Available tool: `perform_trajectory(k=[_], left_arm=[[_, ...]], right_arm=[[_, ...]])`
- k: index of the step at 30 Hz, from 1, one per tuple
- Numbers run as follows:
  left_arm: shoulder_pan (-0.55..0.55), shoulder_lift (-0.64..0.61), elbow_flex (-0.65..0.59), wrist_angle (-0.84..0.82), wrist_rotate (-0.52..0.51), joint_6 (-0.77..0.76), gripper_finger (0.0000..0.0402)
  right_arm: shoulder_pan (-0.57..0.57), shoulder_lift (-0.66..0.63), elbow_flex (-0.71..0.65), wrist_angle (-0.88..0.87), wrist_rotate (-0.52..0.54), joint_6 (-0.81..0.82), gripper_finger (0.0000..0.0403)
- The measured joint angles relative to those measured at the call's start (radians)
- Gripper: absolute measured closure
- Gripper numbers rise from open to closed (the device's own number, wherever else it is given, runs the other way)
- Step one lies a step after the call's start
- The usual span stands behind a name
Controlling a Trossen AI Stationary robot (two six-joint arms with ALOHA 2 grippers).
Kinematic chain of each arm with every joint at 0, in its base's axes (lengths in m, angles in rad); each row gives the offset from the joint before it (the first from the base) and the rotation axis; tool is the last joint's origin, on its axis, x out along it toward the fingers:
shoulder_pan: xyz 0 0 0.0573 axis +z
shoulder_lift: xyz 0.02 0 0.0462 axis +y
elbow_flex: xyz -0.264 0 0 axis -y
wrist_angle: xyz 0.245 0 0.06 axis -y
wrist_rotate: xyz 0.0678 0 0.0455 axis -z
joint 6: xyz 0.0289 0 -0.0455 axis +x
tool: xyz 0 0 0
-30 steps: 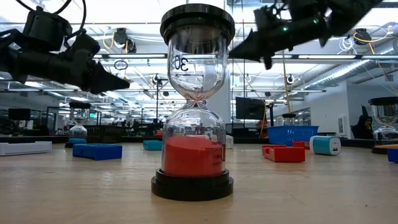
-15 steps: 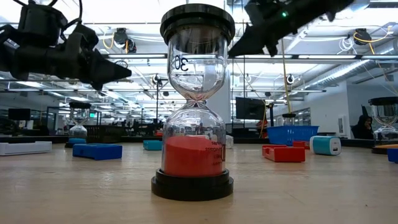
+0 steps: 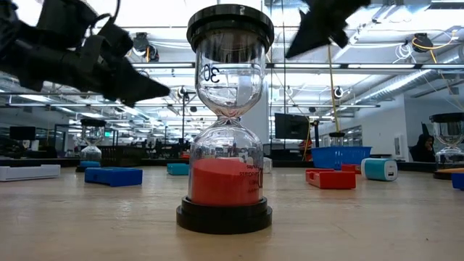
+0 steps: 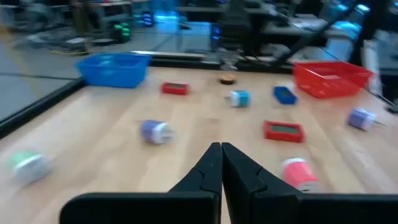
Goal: Pick & Place Office items
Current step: Put the bottom right blue charger adapter into the red basket
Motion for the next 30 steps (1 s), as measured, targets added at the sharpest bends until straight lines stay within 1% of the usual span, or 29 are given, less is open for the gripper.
perform_trajectory(k=[4,6,9,11,14,16,18,20,23,25,28,30], left_arm=[[-0.072,0.097,0.064,0.0,0.0,0.088,0.0391],[-0.093,0.129,0.081,0.001,0.0,0.101,0.0395],[-0.108,0.153,0.086,0.001,-0.004,0.099,0.0397],[-0.113,0.161,0.086,0.001,-0.033,0.09,0.0392],[-0.123,0.175,0.086,0.001,-0.094,0.073,0.0387],[-0.13,0.183,0.086,0.007,-0.102,0.068,0.0389],[-0.14,0.186,0.086,0.008,-0.102,0.066,0.0396],[-0.15,0.186,0.086,0.012,-0.103,0.066,0.0398],[-0.162,0.186,0.086,0.024,-0.103,0.066,0.039],[-0.17,0.185,0.086,0.035,-0.104,0.066,0.0383],[-0.18,0.185,0.086,0.027,-0.11,0.057,0.0383],[-0.185,0.185,0.086,0.027,-0.119,0.054,0.039]], right_arm=[[0.087,0.046,0.028,-0.063,-0.057,0.071,0.0403],[0.143,0.074,0.027,-0.091,-0.089,0.087,0.0403],[0.223,0.133,0.027,-0.077,-0.125,0.102,0.0403],[0.275,0.17,0.027,-0.08,-0.136,0.128,0.0403],[0.338,0.228,0.027,-0.075,-0.182,0.149,0.0403],[0.378,0.26,0.027,-0.083,-0.219,0.162,0.0403],[0.41,0.286,0.031,-0.086,-0.256,0.182,0.0403],[0.442,0.302,0.042,-0.091,-0.317,0.19,0.0401],[0.478,0.312,0.058,-0.088,-0.405,0.21,0.0389],[0.497,0.314,0.059,-0.084,-0.423,0.251,0.0378],[0.509,0.314,0.059,-0.09,-0.49,0.264,0.0364],[0.512,0.314,0.059,-0.09,-0.49,0.265,0.0361]])
